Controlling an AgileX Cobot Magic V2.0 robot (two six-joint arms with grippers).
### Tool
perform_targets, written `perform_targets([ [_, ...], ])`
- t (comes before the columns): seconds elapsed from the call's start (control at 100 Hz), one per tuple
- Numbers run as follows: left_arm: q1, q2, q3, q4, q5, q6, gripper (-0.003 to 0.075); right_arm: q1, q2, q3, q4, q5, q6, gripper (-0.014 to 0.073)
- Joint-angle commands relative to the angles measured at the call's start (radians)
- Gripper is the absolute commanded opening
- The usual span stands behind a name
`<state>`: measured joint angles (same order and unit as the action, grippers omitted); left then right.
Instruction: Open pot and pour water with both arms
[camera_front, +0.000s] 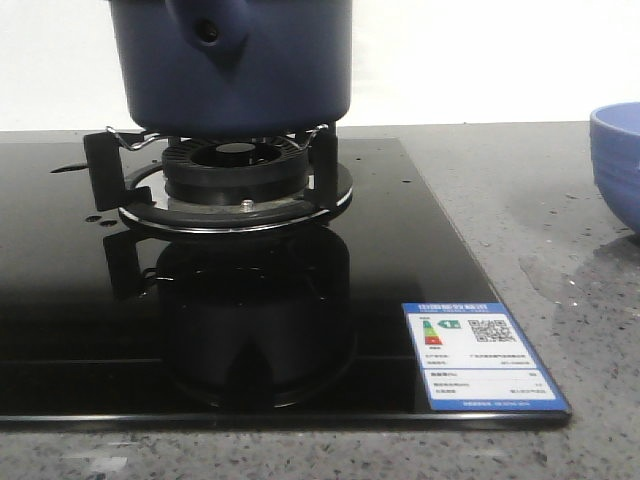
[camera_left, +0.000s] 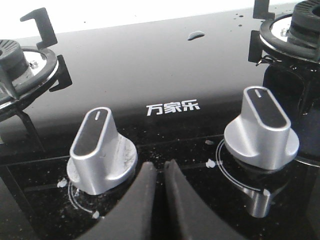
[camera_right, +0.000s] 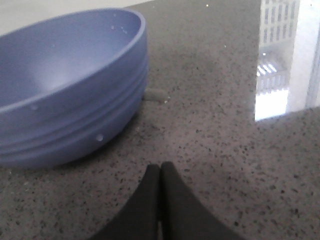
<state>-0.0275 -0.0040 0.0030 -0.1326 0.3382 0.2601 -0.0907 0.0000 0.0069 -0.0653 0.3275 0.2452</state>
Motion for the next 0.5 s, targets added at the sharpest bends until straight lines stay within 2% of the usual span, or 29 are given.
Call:
perform_targets([
  [0.0,0.003,-0.028,0.03,-0.016,-0.038,-0.004,-0.002,-0.006,-0.018,0.027,0.024,-0.013,0.002,-0.0064],
  [0.49,0.003,-0.028,0.03,-0.016,-0.038,-0.004,-0.002,-0.006,-0.027,0.027,0.024,-0.015,0.002,-0.0064],
])
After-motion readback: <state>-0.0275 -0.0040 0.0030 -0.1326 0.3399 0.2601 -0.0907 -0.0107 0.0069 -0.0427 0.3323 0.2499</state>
